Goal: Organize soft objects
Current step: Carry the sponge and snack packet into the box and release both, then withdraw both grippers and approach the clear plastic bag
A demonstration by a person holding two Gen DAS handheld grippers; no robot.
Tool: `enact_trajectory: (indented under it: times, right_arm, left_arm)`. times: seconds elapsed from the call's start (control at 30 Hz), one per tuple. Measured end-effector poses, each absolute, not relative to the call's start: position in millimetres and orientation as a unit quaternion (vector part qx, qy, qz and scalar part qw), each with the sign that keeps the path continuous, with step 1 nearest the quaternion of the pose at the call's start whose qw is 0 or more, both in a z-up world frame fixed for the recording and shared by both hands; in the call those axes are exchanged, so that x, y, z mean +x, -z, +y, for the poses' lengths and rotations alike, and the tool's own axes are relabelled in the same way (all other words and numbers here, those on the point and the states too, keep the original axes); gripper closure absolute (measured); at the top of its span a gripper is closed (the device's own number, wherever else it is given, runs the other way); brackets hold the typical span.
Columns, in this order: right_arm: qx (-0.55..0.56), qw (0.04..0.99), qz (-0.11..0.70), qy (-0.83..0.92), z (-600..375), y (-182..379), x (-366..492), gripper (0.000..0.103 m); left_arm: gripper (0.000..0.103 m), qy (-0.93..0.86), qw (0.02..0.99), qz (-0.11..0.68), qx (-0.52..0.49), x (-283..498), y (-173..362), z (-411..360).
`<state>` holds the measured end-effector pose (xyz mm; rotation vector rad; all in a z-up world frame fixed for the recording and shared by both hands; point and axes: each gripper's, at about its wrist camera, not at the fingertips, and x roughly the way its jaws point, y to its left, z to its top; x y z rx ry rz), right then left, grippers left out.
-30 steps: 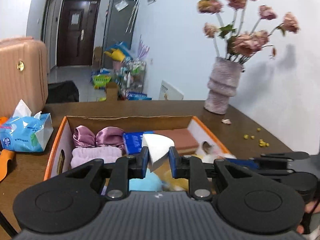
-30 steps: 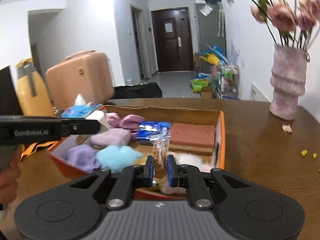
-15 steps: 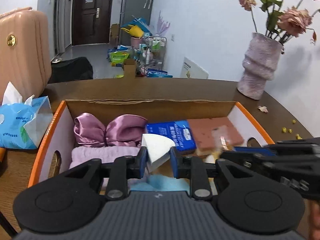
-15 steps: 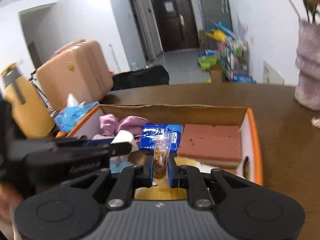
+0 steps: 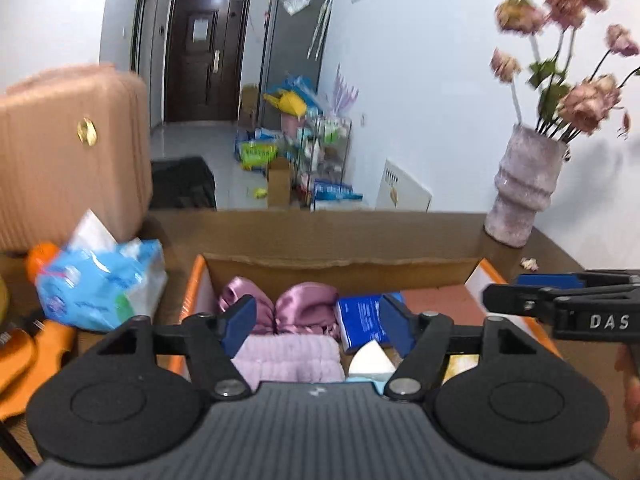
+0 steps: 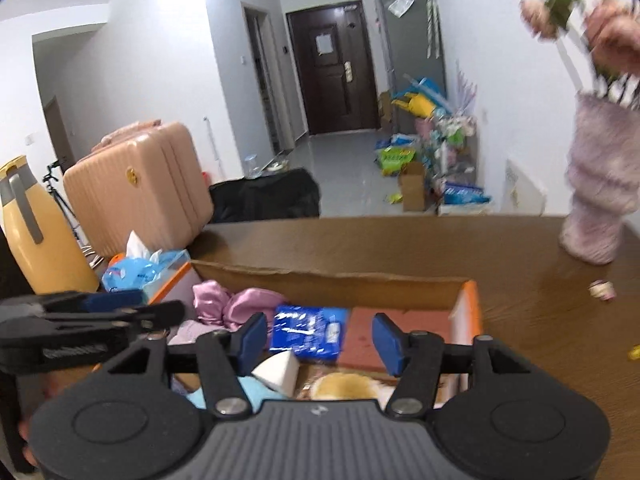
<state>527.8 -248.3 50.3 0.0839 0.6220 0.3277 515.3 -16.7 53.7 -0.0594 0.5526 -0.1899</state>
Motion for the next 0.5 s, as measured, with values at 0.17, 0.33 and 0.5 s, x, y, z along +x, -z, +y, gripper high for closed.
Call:
enact_trajectory:
  times: [0.17, 0.33, 0.5]
  right_arm:
    - [0.005, 0.955, 0.267, -0.131, -271, -82, 480, 0.031]
    - [0.012, 0.965, 0.238, -0.106, -295, -103, 435, 0.027]
    - [0.013, 0.974, 0.204, -0.1, -298, -118, 396, 0.022]
  left_arm:
    - [0.018, 0.074, 0.97, 0.231, -0.007, 472, -85, -12]
    - [0.009, 0.063, 0.98, 0.187, 0.02, 427, -108, -13]
    - [0.004, 0.054, 0.985, 0.164, 0.022, 387, -115, -14]
